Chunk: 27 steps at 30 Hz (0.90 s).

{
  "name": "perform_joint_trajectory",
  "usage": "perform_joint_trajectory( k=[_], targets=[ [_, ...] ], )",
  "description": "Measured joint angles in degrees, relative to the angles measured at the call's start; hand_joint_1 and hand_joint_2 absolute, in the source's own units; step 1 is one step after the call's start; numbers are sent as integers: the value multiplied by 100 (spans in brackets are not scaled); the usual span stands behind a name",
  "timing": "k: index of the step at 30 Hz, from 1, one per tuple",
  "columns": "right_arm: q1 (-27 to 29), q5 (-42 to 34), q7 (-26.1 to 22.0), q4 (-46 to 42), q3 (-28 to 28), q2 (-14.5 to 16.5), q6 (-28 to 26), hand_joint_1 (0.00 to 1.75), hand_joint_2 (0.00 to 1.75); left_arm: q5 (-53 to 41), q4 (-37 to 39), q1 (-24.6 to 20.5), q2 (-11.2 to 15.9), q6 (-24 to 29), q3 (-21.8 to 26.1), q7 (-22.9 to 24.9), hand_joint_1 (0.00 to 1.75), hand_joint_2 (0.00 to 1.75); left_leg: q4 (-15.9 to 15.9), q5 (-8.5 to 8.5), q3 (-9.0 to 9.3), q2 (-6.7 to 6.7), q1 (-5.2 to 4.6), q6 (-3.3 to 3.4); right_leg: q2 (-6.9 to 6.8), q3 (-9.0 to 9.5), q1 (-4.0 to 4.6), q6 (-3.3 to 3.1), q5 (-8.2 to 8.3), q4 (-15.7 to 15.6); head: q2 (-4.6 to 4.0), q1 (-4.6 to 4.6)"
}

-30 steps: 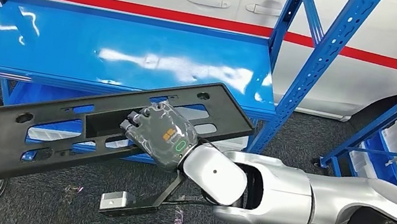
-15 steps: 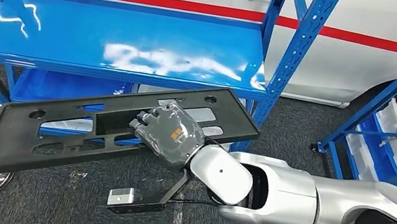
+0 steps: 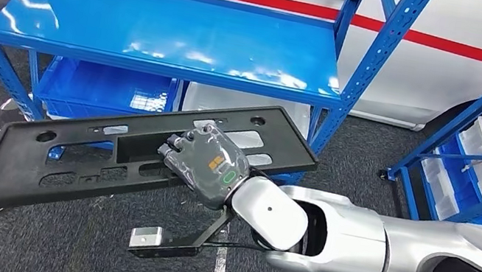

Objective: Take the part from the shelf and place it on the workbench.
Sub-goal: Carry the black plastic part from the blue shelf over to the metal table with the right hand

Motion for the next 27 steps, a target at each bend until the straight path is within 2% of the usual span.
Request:
perform_joint_trajectory(
  k=[1, 2, 3, 4, 5, 6, 7, 8, 9, 11, 12, 13, 14, 15, 16, 17, 18, 19, 20, 21, 22, 23, 24, 25, 27],
  targets=[
    [2, 1, 2, 2, 0, 0, 0, 175, 175, 3, 1, 0, 0, -1, 0, -3, 0, 175, 2, 50, -62, 2, -27, 30, 1, -59, 7, -8, -199, 349, 0, 1],
    [3, 1, 3, 6, 1, 0, 0, 175, 175, 3, 1, 0, 1, -1, 0, -7, 0, 175, 4, 100, -128, 2, -54, 48, 4, -56, 22, -32, -277, 578, 0, 2],
    [4, 1, 3, 12, 1, 0, -1, 175, 175, 4, 1, 0, 1, -1, 0, -9, 0, 175, 7, 152, -198, -1, -82, 63, 7, 30, 48, -74, -236, 634, 0, 3],
    [3, 1, 3, 19, 2, 0, -3, 175, 175, 8, 1, 0, 2, -1, 0, -10, 0, 175, 9, 206, -265, -7, -112, 73, 12, 206, 84, -137, -110, 500, 0, 3],
    [-1, 1, 3, 25, 2, 0, -7, 175, 175, 15, 1, -1, 2, -1, 0, -11, 0, 175, 10, 260, -324, -14, -136, 80, 20, 476, 133, -226, 35, 181, 0, 3],
    [-7, 1, 3, 29, 1, 1, -13, 175, 175, 26, 3, -3, -4, 0, 1, -11, 0, 175, 8, 312, -373, -19, -156, 77, 20, 770, 185, -334, 89, -230, 0, -3],
    [-14, 1, 3, 31, 1, 2, -22, 175, 175, 38, 5, -3, -8, 1, 1, -11, 0, 175, 1, 367, -406, -21, -160, 67, 20, 1019, 226, -409, 99, -615, 0, -8],
    [-21, 1, 3, 32, 0, 2, -32, 175, 175, 51, 8, -2, -12, 3, 2, -11, 0, 175, -21, 425, -425, -20, -147, 47, 24, 1180, 263, -460, 90, -893, 0, -7],
    [-30, 0, 3, 36, 0, 3, -44, 175, 175, 62, 10, -1, -18, 3, 2, -10, 0, 175, -62, 488, -434, -16, -127, 17, 25, 1237, 289, -485, 80, -1045, 0, -4],
    [-47, -2, 0, 43, 0, 4, -60, 175, 175, 92, 10, -1, -19, 6, 3, -6, 0, 175, -155, 599, -443, -16, -104, -42, 16, 1223, 291, -480, 250, -1202, 0, 6],
    [-54, -7, -4, 48, 1, 9, -62, 175, 175, 107, 10, -3, -19, 8, 3, -3, 0, 175, -156, 546, -472, -18, -110, -76, 2, 1208, 272, -474, 351, -1298, 0, 3],
    [-59, -13, -9, 53, 1, 15, -64, 175, 175, 120, 10, -4, -17, 10, 4, 2, 0, 175, -58, 373, -520, -21, -116, -112, -17, 1178, 240, -469, 457, -1385, 0, 2],
    [-61, -20, -13, 59, 2, 21, -66, 175, 175, 127, 10, -3, -15, 12, 4, 8, 0, 175, 156, 97, -585, -21, -110, -150, -34, 1123, 209, -450, 551, -1433, 0, -2],
    [-62, -27, -15, 66, 2, 26, -67, 175, 175, 130, 10, -1, -15, 13, 4, 14, 0, 175, 464, -209, -656, -17, -95, -195, -35, 1039, 198, -446, 626, -1441, 0, -3],
    [-62, -32, -15, 72, 2, 28, -68, 175, 175, 133, 10, 2, -14, 12, 4, 19, 0, 175, 830, -437, -715, -14, -70, -236, -43, 937, 184, -438, 691, -1419, 0, -3],
    [-59, -36, -15, 78, 2, 28, -68, 175, 175, 135, 10, 4, -13, 12, 4, 23, 0, 175, 1151, -519, -745, -11, -47, -276, -51, 824, 167, -415, 749, -1383, 0, -5],
    [-56, -39, -15, 84, 2, 28, -68, 175, 175, 137, 10, 3, -11, 12, 4, 25, 0, 175, 1354, -451, -720, -10, -25, -317, -60, 699, 145, -389, 806, -1333, 0, -4],
    [-55, -41, -15, 87, 2, 28, -68, 175, 175, 138, 10, 0, -8, 12, 4, 25, 0, 175, 1397, -282, -617, -8, -3, -357, -67, 561, 117, -355, 859, -1268, 0, -6],
    [-55, -42, -15, 89, 2, 28, -68, 175, 175, 139, 10, -6, -5, 12, 4, 25, 0, 175, 1257, -116, -418, -7, 22, -397, -71, 423, 89, -314, 907, -1190, 0, -7],
    [-56, -43, -15, 89, 2, 33, -68, 175, 175, 139, 10, -15, -2, 12, 4, 26, 0, 175, 960, -96, -146, -7, 45, -432, -72, 294, 68, -272, 947, -1105, 0, -10],
    [-58, -43, -15, 91, 2, 37, -69, 175, 175, 140, 10, -22, 2, 12, 4, 25, 0, 175, 568, -189, 151, -14, 46, -426, -72, 187, 59, -231, 980, -1015, 0, -7],
    [-56, -43, -15, 93, 2, 42, -70, 175, 175, 142, 10, -27, 4, 13, 4, 25, 0, 175, 261, -324, 357, -22, 40, -389, -73, 119, 59, -191, 1020, -953, 0, 2],
    [-56, -45, -15, 96, 2, 48, -74, 175, 175, 151, 10, -32, 6, 14, 4, 24, 0, 175, 60, -450, 467, -30, 22, -330, -74, 81, 66, -156, 1068, -929, 0, 3],
    [-54, -50, -18, 100, 2, 49, -80, 175, 175, 161, 10, -31, 8, 18, 4, 19, 0, 175, -25, -461, 482, -36, -4, -247, -76, 66, 68, -118, 1127, -931, 0, 7],
    [-46, -61, -25, 112, 3, 49, -94, 175, 175, 190, 10, -24, 9, 28, 7, 10, 0, 175, -12, -337, 376, -15, -2, -128, -57, 29, 54, -53, 1224, -989, 0, -15]
  ],
)
